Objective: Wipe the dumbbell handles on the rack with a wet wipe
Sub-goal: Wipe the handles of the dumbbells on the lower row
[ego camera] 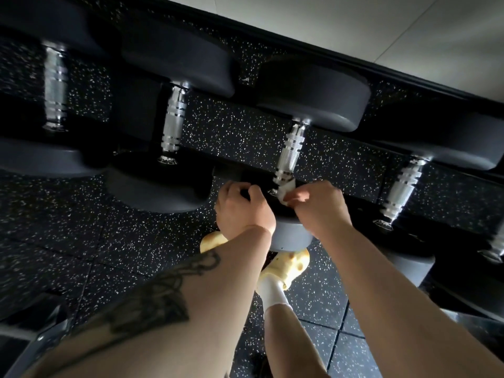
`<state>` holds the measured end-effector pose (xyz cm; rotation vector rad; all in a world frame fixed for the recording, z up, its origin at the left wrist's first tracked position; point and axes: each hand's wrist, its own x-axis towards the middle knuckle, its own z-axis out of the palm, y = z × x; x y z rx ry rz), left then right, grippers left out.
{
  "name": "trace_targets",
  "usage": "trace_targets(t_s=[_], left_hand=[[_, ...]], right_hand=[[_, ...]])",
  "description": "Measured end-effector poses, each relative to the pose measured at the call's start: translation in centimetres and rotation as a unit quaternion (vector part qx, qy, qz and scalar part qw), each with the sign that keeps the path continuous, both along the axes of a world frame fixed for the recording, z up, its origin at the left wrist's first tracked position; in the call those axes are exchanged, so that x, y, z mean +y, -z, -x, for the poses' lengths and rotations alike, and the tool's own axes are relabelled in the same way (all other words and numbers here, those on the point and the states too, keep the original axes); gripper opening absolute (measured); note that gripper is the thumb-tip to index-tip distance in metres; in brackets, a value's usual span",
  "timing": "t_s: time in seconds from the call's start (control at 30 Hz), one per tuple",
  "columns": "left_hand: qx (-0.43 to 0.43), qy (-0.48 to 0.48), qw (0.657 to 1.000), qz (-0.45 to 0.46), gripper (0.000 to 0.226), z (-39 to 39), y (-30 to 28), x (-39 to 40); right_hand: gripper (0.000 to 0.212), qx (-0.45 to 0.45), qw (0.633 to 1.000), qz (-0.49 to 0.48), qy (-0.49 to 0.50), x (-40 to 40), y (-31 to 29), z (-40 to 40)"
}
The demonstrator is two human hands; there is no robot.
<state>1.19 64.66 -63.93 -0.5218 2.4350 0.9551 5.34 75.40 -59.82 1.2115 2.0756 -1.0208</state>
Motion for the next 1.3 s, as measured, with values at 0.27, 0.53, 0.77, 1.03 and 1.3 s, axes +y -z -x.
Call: trace_targets(t_s=[0.27, 0.53, 0.77, 1.03, 1.3], left_hand=[[-0.128, 0.143, 0.972, -0.135, 0.03, 4.7, -2.3, -5.8], [0.079, 0.22, 0.972, -0.024, 0.018, 9.9, -7.2, -13.8], [0.098, 0.313, 0.944, 0.034, 0.029, 15.7, -4.4, -17.3], [0.042, 0.367, 0.928, -0.05, 0.031, 17.6, -1.3, -16.7], [0.025, 0.089, 0.995, 0.034, 0.032, 16.7, -1.1, -13.3]], right_hand=[[0.02, 0.059, 0.996, 0.048, -0.056, -1.5, -3.9, 0.5], [0.017, 0.077, 0.996, 0.015, -0.032, -7.4, -3.5, 4.3], [0.023, 0.077, 0.989, 0.012, 0.129, -15.1, -0.4, 13.5], [0.02, 0.006, 1.0, 0.012, -0.018, -15.9, -0.5, 16.4], [0.022, -0.017, 0.993, -0.027, 0.116, -14.9, 2.2, 17.1]])
